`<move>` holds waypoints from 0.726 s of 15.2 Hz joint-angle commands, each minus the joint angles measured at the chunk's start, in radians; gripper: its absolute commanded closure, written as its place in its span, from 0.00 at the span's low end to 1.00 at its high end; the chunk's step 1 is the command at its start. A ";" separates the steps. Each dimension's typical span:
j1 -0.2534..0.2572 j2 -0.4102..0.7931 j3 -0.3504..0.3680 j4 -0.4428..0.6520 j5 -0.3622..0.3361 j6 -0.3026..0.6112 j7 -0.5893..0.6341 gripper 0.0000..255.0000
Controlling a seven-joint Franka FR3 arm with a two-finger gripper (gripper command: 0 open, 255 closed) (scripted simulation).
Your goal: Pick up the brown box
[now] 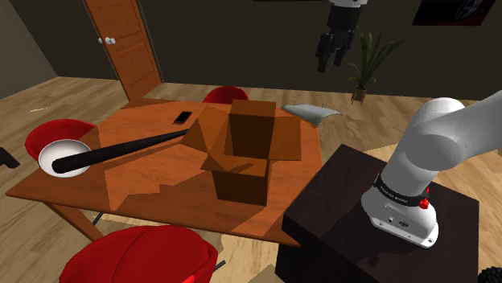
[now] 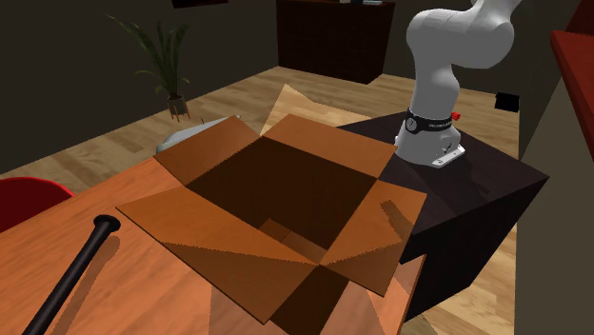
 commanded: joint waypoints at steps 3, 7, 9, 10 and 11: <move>0.001 0.048 -0.001 -0.025 0.002 0.072 0.004 0.00; 0.005 0.160 -0.005 -0.058 0.008 0.214 0.012 0.00; 0.007 0.223 -0.007 -0.066 0.011 0.285 0.015 0.00; 0.008 0.257 -0.008 -0.068 0.013 0.319 0.016 0.00; 0.010 0.292 -0.009 -0.068 0.016 0.354 0.017 0.00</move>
